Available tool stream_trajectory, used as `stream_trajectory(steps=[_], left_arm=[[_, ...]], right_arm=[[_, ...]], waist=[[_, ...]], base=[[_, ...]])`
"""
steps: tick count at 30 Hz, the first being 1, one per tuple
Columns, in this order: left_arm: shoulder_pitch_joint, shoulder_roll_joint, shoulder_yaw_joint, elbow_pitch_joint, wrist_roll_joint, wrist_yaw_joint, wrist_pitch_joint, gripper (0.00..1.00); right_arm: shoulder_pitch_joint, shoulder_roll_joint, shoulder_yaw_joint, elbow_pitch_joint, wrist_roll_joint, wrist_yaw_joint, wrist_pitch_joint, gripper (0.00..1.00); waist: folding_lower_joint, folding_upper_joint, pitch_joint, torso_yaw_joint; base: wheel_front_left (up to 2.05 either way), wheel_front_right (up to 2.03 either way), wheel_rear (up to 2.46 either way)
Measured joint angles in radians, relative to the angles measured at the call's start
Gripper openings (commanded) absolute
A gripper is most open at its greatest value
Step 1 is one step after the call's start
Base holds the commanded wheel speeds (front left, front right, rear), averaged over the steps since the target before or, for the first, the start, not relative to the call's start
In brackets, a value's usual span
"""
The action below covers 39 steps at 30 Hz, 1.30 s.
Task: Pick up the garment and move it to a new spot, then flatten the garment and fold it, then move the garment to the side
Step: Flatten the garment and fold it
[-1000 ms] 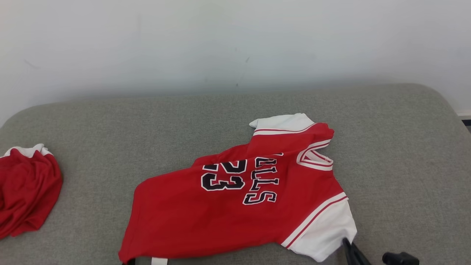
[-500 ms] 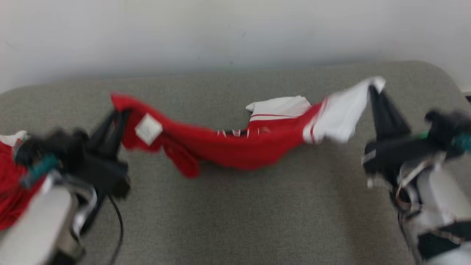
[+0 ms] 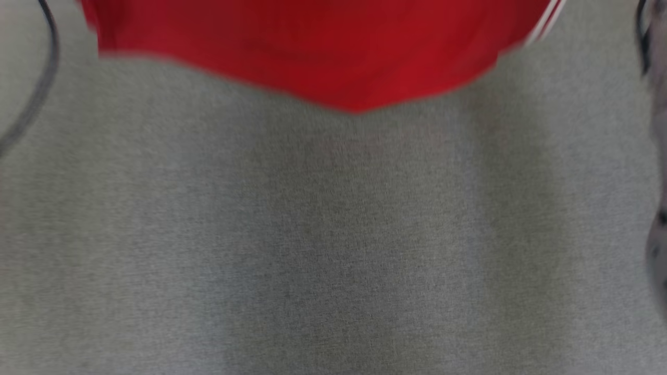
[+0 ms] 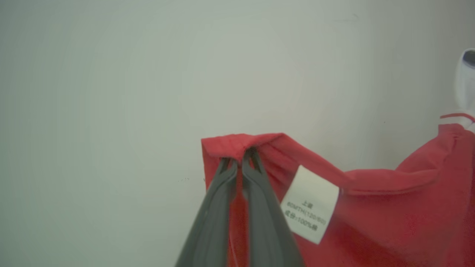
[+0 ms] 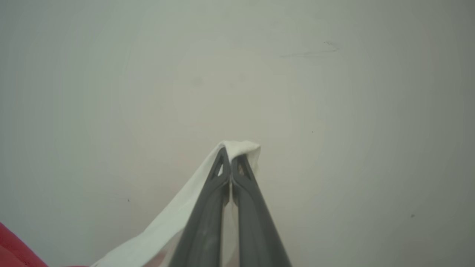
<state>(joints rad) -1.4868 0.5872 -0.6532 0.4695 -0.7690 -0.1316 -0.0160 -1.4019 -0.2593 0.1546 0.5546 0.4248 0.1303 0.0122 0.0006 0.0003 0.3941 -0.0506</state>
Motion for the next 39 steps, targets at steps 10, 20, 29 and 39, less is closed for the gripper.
stream_trajectory(steps=[10,20,29,39], left_arm=[[-0.385,-0.007,-0.112,0.175,-0.066,0.0,-0.027,0.0],[-0.583,-0.036,-0.238,0.299,-0.129,0.0,-0.08,0.0],[-0.624,-0.042,-0.337,0.35,-0.183,0.0,-0.105,0.0],[-0.538,0.015,-0.468,0.308,-0.299,0.0,-0.159,0.0]], right_arm=[[-0.42,0.025,-0.008,0.262,-0.07,0.0,-0.048,0.0],[-0.652,0.033,-0.009,0.443,-0.163,0.0,-0.096,0.0],[-0.73,0.055,-0.004,0.537,-0.194,0.0,-0.144,0.0],[-0.678,0.053,0.056,0.577,-0.141,0.0,-0.199,0.0]], waist=[[-0.0001,0.0001,0.173,-0.038],[-0.0004,0.0,0.245,-0.074],[-0.0006,-0.0002,0.242,-0.064],[-0.0007,-0.0002,0.246,-0.074]], base=[[0.0,0.0,0.0],[0.0,0.0,0.0],[0.0,0.0,0.0],[0.0,0.0,0.0]])
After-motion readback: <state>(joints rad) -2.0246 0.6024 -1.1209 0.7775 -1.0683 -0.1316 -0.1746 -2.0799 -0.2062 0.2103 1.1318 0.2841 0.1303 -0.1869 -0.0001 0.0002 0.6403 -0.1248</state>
